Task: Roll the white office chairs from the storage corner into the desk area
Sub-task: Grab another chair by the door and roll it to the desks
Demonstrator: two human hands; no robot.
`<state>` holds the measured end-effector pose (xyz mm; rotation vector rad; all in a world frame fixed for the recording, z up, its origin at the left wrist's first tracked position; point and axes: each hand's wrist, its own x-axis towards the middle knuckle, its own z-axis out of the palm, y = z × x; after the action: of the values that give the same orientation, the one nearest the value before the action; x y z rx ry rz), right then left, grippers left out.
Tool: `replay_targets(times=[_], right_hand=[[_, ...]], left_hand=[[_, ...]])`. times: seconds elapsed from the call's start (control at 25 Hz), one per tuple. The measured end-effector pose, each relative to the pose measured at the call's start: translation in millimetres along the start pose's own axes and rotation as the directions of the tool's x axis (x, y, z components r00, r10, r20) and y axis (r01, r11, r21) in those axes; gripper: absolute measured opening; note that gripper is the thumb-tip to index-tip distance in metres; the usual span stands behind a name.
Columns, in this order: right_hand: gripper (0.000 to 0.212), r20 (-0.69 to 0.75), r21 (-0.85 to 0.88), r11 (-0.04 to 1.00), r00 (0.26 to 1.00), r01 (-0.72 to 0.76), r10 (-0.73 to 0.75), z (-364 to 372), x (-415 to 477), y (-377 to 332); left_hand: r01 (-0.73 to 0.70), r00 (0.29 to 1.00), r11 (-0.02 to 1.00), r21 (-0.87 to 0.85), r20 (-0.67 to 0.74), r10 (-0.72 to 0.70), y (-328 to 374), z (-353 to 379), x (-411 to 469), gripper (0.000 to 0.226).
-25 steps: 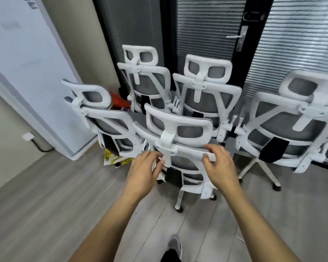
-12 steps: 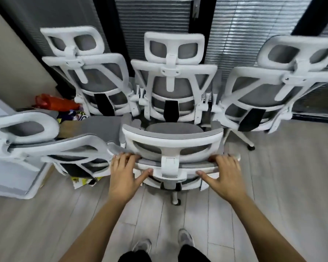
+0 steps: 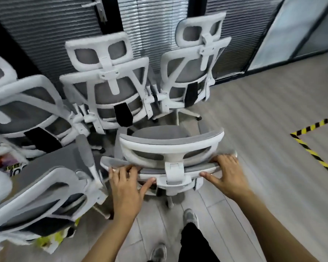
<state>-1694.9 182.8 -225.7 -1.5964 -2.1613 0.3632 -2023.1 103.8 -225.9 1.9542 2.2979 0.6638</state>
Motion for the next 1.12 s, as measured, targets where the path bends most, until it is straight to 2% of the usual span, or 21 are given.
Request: replay_targets(times=[0.2, 0.4, 0.52, 0.6, 0.72, 0.88, 0.96, 1.12], right_hand=[[0.061, -0.130, -0.065, 0.970, 0.965, -0.236, 0.226, -31, -88, 23], [0.063, -0.316, -0.063, 0.892, 0.857, -0.447, 0.407, -63, -165, 64], [0.064, -0.415, -0.024, 0.829, 0.760, -0.559, 0.501, -88, -204, 105], [0.063, -0.437, -0.019, 0.785, 0.711, -0.619, 0.551, -109, -228, 142], [0.063, -0.473, 0.014, 0.687, 0.600, -0.727, 0.645, -151, -263, 205], [0.067, -0.553, 0.062, 0.592, 0.466, -0.804, 0.691, -208, -293, 292], [0.070, -0.589, 0.058, 0.558, 0.422, -0.828, 0.689, -225, -303, 330], [0.065, -0.634, 0.130, 0.474, 0.295, -0.871, 0.715, -279, -336, 432]], left_hand=[[-0.248, 0.965, 0.963, -0.108, 0.058, 0.256, 42, 22, 7, 0.058], [-0.443, 0.865, 0.846, -0.298, 0.108, 0.491, 128, 66, 29, 0.054], [-0.539, 0.780, 0.754, -0.375, 0.116, 0.615, 211, 95, 37, 0.056], [-0.574, 0.731, 0.700, -0.426, 0.120, 0.672, 271, 113, 37, 0.056], [-0.621, 0.653, 0.641, -0.451, 0.155, 0.741, 371, 150, 32, 0.056], [-0.656, 0.549, 0.563, -0.503, 0.194, 0.813, 513, 199, 26, 0.059], [-0.674, 0.513, 0.540, -0.503, 0.207, 0.833, 567, 218, 28, 0.062], [-0.685, 0.413, 0.444, -0.578, 0.194, 0.890, 712, 266, 15, 0.065]])
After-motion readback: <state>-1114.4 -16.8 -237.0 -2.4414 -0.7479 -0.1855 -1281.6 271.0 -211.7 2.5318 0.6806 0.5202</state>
